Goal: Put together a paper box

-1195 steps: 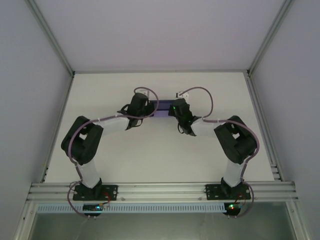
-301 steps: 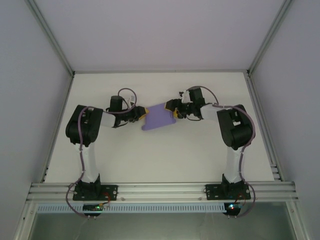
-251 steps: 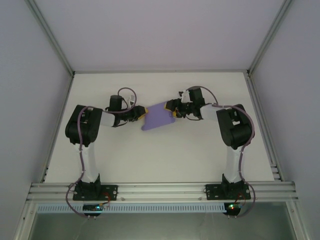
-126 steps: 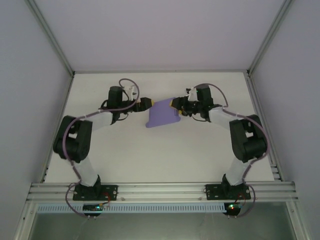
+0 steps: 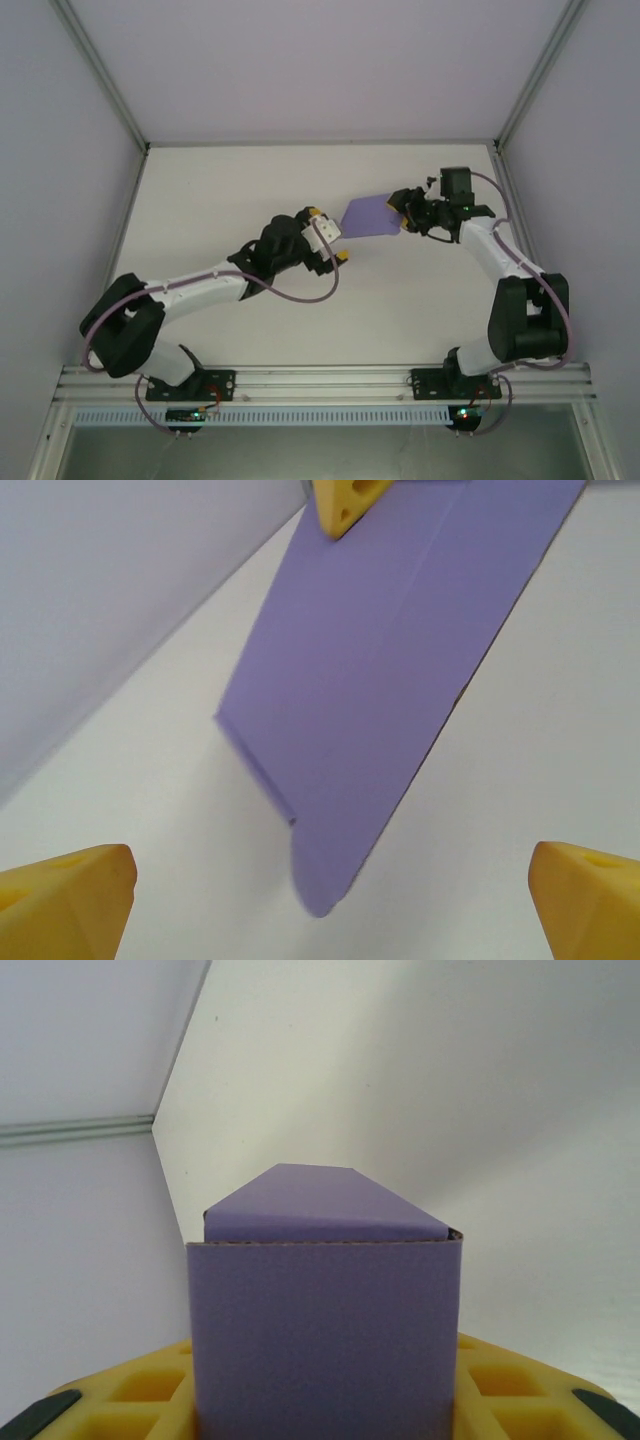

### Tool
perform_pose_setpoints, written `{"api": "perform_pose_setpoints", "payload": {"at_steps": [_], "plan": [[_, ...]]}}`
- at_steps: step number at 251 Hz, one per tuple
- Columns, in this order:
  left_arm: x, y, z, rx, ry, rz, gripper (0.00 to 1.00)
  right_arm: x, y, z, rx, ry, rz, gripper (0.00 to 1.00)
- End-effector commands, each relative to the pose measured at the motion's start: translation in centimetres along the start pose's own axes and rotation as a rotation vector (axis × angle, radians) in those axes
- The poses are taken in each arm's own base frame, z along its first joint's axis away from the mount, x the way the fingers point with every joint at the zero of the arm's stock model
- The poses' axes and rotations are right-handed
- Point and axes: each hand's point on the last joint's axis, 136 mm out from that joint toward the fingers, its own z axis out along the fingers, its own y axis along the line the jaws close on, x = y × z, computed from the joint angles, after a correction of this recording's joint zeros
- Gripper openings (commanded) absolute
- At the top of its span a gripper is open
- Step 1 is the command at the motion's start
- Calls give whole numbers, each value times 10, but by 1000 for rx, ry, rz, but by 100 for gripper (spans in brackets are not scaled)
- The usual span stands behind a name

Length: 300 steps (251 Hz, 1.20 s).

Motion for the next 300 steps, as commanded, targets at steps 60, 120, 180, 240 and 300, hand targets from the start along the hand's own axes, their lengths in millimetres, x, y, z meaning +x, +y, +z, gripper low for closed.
{"api": "perform_pose_setpoints", "payload": {"at_steps": [60,120,180,240,300], "plan": [[11,-13,32,-83,66,347,100,26,12,5,-52,173,147,38],[10,3,40,-175,85,351,99,53,9,17,-51,309,171,38],[7,7,36,-199,70,356,74,66,3,16,-39,368,185,41],[0,11,29,-215,48,378,53,81,7,15,-62,435,211,44],[-6,9,20,-184,42,392,37,80,18,8,-84,420,169,61]]}}
